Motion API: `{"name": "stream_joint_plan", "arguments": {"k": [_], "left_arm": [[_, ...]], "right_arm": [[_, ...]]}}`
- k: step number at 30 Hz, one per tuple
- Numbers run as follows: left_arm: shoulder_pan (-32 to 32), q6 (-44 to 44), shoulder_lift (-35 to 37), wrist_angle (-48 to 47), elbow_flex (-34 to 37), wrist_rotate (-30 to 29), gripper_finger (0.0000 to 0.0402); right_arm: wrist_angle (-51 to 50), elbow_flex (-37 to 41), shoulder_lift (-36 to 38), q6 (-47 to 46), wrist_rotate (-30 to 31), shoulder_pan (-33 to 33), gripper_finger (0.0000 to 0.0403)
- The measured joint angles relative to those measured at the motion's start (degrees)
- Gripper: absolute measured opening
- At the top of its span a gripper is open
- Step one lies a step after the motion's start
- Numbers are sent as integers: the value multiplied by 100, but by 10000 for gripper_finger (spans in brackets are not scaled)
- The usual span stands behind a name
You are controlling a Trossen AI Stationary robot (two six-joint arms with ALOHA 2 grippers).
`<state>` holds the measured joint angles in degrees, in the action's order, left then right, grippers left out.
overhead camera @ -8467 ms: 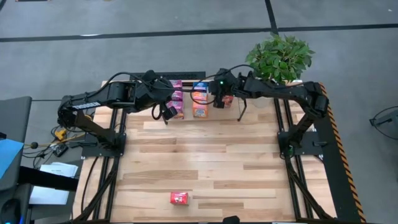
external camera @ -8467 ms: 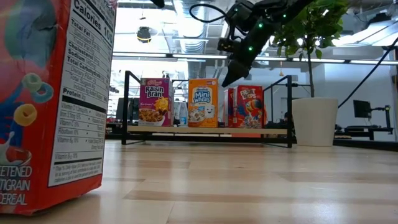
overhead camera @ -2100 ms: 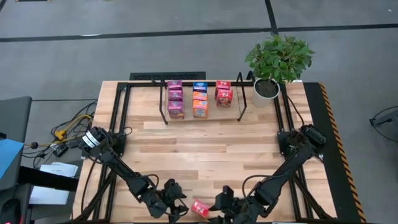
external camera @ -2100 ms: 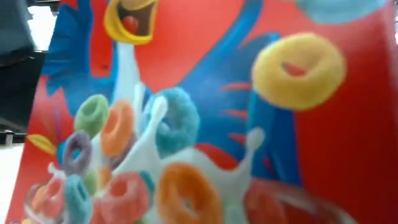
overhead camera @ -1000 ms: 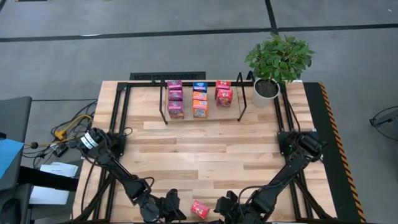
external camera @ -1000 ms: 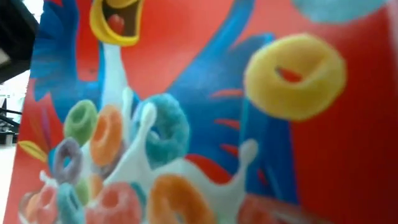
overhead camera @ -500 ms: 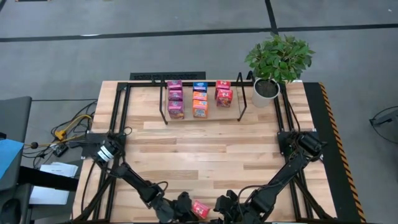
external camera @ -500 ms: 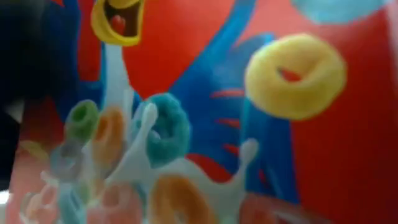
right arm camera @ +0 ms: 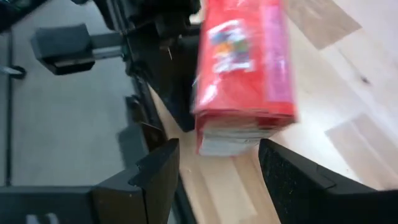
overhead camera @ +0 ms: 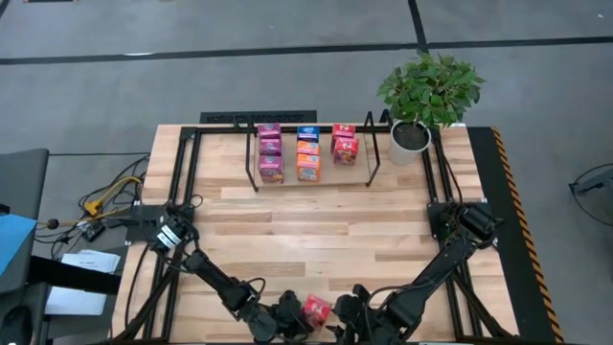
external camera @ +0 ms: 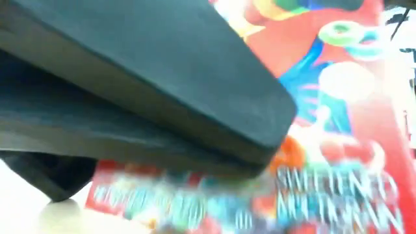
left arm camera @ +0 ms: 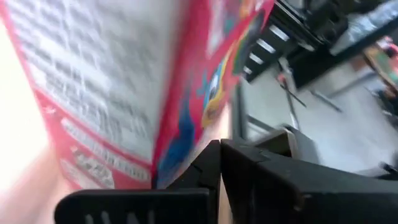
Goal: Stack cereal on shelf
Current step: Put the red cereal box on the shelf aligned with the other red cereal box
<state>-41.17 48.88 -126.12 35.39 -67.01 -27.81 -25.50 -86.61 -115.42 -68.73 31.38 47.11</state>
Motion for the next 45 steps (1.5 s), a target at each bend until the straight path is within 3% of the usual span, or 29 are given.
{"name": "stream_joint_plan", "arguments": {"k": [7, 22, 27, 36, 45], "left_arm": [[166, -104, -9, -282, 11, -650, 0], [558, -79, -5, -682, 17, -722, 0], [567, -86, -10, -700, 20, -737, 0], [567, -122, -12, -775, 22, -725, 0], [567, -128, -14, -785, 25, -721, 0]], "right_arm": [[-405, 0, 2, -116, -26, 21, 245], [-2062, -98, 446, -139, 220, -116, 250], [-2139, -102, 561, 374, 298, -310, 284], [-2028, -625, 737, 1495, -62, -906, 384], [-2228, -588, 629, 1756, -745, -1245, 393]]}}
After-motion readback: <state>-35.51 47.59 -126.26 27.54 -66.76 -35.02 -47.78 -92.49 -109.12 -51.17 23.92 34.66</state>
